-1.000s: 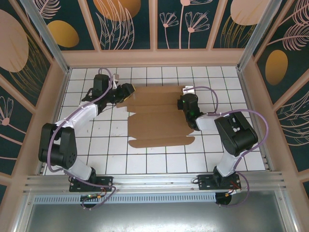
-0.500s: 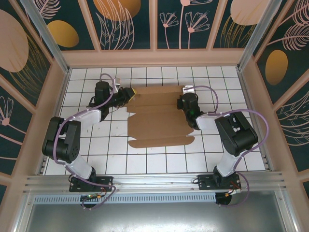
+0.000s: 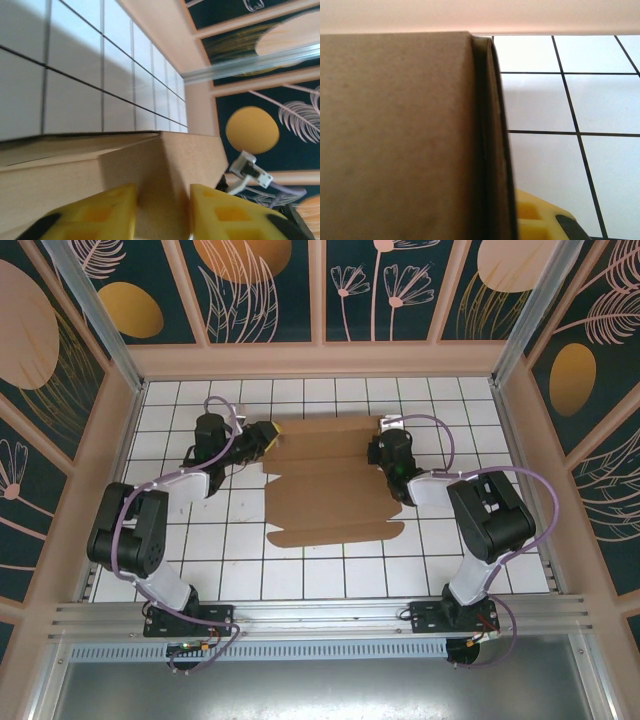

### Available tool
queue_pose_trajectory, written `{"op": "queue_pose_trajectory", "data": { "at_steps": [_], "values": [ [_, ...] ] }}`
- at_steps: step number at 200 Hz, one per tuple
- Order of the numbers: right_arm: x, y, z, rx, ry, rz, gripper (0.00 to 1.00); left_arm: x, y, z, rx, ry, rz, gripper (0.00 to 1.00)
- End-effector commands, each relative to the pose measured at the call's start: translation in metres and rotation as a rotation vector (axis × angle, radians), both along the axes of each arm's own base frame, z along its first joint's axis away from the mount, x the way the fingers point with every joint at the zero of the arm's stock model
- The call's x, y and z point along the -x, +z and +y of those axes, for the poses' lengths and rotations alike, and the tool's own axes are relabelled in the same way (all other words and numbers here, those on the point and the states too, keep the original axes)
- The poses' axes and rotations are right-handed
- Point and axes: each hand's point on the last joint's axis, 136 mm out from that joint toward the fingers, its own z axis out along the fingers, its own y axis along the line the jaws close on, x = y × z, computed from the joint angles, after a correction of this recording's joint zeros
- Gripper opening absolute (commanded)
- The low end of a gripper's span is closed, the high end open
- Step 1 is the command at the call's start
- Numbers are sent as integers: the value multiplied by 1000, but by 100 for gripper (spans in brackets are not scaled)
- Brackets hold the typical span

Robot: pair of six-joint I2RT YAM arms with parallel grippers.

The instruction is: Fold the paper box

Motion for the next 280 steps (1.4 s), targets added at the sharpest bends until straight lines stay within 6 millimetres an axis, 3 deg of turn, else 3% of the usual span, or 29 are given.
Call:
{"op": "queue_pose_trajectory", "data": {
  "at_steps": [1,16,27,50,72,101,126,157,186,203,207,238,280],
  "values": [
    [7,-11,-8,-20,-45,86,0,3,11,33,-182,110,-25,40],
    [7,-10,-9,-18,-49,89,0,9,20,42,-230,144,-51,39],
    [7,-10,-10,-22,-53,88,0,15,18,50,-265,178,-48,29],
    [7,-10,-9,-25,-53,91,0,30,-4,61,-319,213,-14,16],
    [9,-13,-8,-25,-40,100,0,39,-32,50,-341,170,39,13],
    [10,-15,-5,-32,-27,107,0,33,-60,38,-385,146,101,25],
    [11,-15,-3,-31,-20,112,0,20,-80,35,-424,149,140,29],
    [13,-16,3,-4,-5,113,0,7,-100,41,-501,169,168,35],
    [14,-14,3,5,-5,109,0,0,-105,53,-582,205,168,44],
    [15,-14,3,3,-3,108,0,-4,-103,52,-590,202,157,45],
    [15,-13,3,2,-2,108,0,-3,-113,51,-600,191,179,45],
    [15,-14,3,12,-2,109,0,-7,-125,54,-636,188,208,45],
    [15,-16,5,18,4,114,0,-14,-119,48,-615,182,185,37]
  ]
}}
